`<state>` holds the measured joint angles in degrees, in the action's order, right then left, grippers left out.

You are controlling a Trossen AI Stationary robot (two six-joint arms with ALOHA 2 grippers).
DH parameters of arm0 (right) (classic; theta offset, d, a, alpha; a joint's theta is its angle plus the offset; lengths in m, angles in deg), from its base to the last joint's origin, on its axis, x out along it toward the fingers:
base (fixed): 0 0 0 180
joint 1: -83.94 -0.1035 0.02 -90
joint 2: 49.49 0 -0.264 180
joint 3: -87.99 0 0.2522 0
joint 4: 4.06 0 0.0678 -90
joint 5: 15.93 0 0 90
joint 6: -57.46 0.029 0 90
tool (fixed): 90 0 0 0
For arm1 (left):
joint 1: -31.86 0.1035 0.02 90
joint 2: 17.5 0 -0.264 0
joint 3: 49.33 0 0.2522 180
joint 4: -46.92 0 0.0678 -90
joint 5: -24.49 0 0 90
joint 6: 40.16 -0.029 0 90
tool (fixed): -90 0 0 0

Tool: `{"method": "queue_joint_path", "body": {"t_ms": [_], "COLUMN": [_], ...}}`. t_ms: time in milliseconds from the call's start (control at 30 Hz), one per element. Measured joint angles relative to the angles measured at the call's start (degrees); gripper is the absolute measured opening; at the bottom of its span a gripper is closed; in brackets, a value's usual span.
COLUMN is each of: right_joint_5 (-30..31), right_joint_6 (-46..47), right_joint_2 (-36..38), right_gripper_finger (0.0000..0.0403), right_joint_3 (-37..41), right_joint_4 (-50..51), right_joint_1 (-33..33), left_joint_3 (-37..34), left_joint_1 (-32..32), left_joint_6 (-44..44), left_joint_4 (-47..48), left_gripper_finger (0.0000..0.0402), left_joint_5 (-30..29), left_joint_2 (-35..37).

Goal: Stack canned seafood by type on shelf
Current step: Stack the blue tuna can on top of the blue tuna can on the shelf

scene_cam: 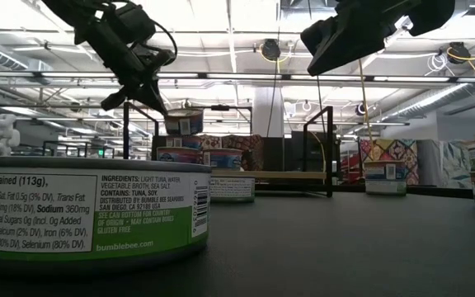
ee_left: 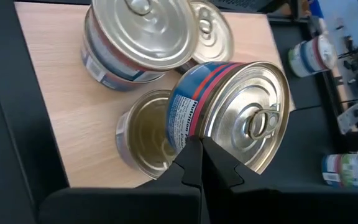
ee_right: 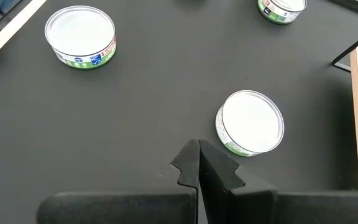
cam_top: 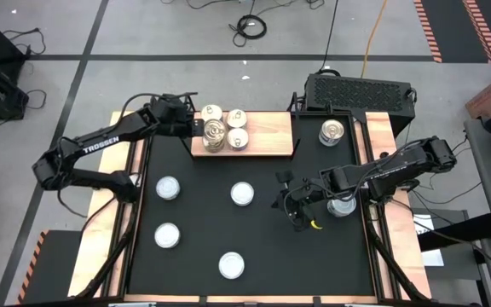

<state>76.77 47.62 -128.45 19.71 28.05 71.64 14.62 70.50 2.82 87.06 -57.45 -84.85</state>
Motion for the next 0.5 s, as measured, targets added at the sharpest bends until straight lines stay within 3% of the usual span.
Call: {"method": "queue_joint_path", "body": {"t_ms": [500], "right_joint_5": [0.0], "right_joint_6": [-0.2], "right_joint_2": [0.0], "right_gripper_finger": [0.0], "right_joint_3": [0.0], "right_joint_4": [0.0], "right_joint_1": [0.0], "left_joint_3": [1.7], "left_joint_1": [0.0], "left_joint_6": [-2.4], "left_joint_4": [0.5], "left_gripper_finger": [0.0], "left_joint_5": [-1.0], "left_joint_2": [-3.6]}}
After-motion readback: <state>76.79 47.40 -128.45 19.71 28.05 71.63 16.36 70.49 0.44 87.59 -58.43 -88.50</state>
